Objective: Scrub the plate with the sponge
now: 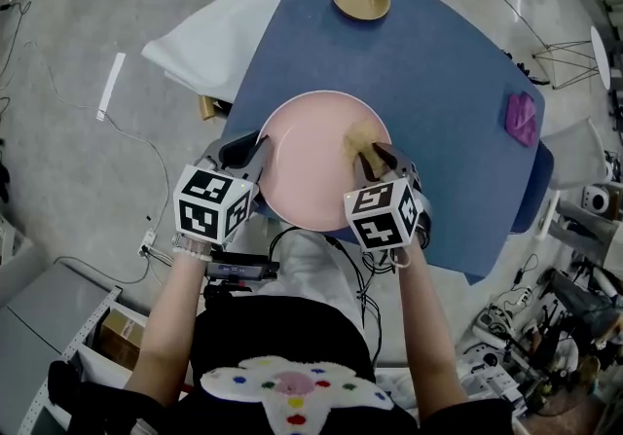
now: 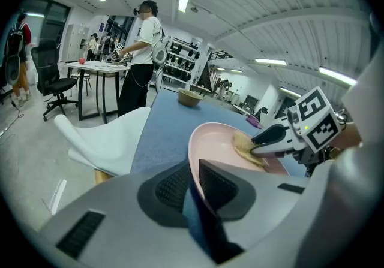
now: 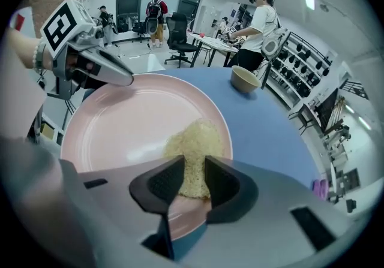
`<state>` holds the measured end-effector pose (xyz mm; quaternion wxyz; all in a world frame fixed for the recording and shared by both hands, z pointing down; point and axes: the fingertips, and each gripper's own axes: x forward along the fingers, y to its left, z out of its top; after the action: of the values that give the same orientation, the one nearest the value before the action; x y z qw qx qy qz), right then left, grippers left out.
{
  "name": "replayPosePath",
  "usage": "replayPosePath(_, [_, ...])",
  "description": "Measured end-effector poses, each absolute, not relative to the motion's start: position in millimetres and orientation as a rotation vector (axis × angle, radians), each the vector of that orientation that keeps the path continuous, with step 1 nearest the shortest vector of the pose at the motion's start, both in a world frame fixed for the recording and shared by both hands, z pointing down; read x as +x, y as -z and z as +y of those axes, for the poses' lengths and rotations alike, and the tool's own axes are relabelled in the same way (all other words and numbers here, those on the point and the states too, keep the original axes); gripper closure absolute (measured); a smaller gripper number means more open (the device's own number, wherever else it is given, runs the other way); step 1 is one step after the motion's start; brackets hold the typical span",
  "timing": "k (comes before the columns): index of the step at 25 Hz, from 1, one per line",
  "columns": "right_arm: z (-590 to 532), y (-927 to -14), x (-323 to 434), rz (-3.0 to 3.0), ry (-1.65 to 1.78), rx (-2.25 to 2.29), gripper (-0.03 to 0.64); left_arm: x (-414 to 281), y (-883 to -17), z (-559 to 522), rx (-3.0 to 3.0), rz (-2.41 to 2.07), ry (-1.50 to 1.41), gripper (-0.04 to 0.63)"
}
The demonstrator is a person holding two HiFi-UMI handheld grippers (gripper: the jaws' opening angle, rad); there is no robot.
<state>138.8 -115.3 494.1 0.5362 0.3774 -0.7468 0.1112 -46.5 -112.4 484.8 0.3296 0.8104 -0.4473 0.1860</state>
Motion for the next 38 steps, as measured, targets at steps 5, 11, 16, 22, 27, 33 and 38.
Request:
replayPosePath(5, [-134,-494,126,-1.793,-0.248,0.914,0.505,-49,-485,-114,2.114,-1.172,-0.484,0.537])
replayPosePath(11, [-147,-494,110,-1.803,-0.173,0.916,0.508,-49,-485,-114,2.106,-1.181,-0.476,0.538])
replayPosePath(16, [-155,-493,87,-1.839,-0.116,0.909,0.509,-49,-485,-113,2.106,-1.184,-0.476,0.538])
replayPosePath(22, [-149,-491,49,-1.932,-0.103,0.846,0.511,-50,-485,-112,2.105,-1.189,-0.471,0.538])
replayPosePath(27, [-129,-492,22,-1.993,-0.085,0.765,0.514,-50,-485,-112,2.104,-1.197,-0.471,0.538])
replayPosePath(33, [-98,-493,-4,-2.061,-0.123,0.659,0.514,-52,-485,-113,2.102,-1.204,-0.467,0.540])
replayPosePath(38, [-82,-493,-9,-2.083,-0.172,0.627,0.514,-52,-484,-114,2.102,-1.206,-0.468,0.540])
